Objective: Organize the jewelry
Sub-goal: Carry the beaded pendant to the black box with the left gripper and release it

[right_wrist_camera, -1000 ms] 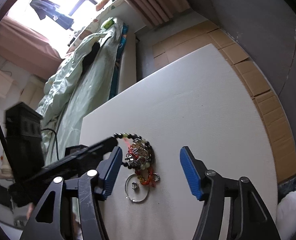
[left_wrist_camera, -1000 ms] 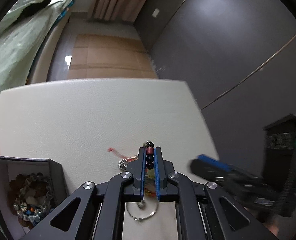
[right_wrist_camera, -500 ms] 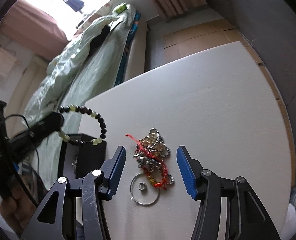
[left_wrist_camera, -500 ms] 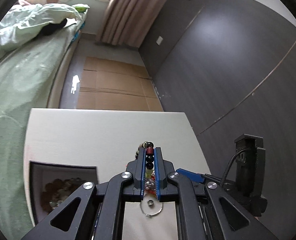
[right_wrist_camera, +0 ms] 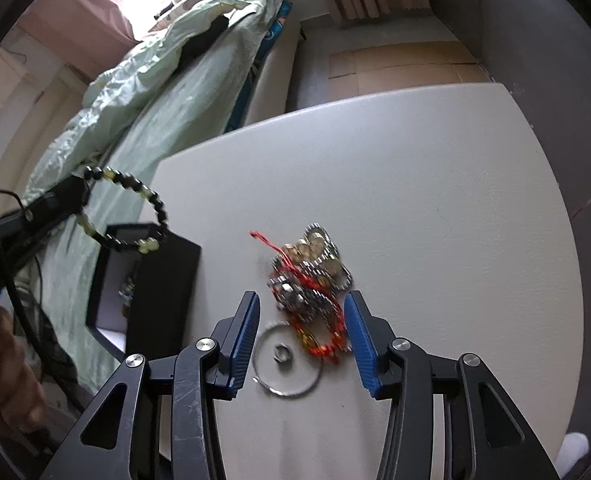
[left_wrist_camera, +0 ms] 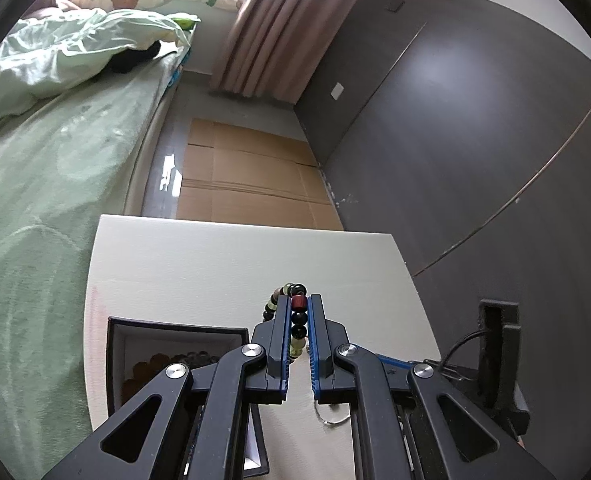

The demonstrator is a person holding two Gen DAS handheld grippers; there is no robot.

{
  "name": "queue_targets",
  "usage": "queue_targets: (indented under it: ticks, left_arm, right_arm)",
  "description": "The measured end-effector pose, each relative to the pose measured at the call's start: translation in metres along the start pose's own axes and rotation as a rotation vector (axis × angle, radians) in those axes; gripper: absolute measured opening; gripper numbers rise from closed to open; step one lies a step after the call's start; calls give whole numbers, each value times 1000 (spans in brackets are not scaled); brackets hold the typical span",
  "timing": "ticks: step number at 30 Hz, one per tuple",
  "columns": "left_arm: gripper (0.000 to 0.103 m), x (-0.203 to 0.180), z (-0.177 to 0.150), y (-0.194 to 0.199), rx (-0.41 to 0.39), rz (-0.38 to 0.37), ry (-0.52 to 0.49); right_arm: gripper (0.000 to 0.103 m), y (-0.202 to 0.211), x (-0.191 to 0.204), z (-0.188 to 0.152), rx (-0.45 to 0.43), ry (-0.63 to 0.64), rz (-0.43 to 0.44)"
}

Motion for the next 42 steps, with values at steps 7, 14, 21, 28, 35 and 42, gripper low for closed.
queue_targets:
  ticks: [7,14,21,28,35,42]
  left_arm:
    - [8,-5,-1,-1,5,-6,-4]
    - [8,-10,-3,0,9,-3,-13]
    - [8,-14,-3,14,-19,1,-16]
    - [8,-18,-9,38,-59,11,-12]
    - [8,-16,-10,62,-112,30,-2]
    - [8,3,-15,72,-122,53,34]
  right_arm:
    - [29,-14,-9,-5,44,3,-56]
    - [7,-11,-14,-11,42,4,-57]
    - [5,30,-11,-7,-72,-17,49]
    - [5,70,4,-1,-172,-23,144]
    - [5,88,35,6,-221,-14,262]
    - [5,77,74,9,-202,12,332]
Point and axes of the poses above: each gripper's, at about its wrist camera, not at the fingertips, and y roughly against the way its jaws point, x to its left, z to its top, the point moved 4 cm from there along -y, roughly the way its jaws point, and after that the axes turned 11 degrees about -z, right-handed, at the moved point
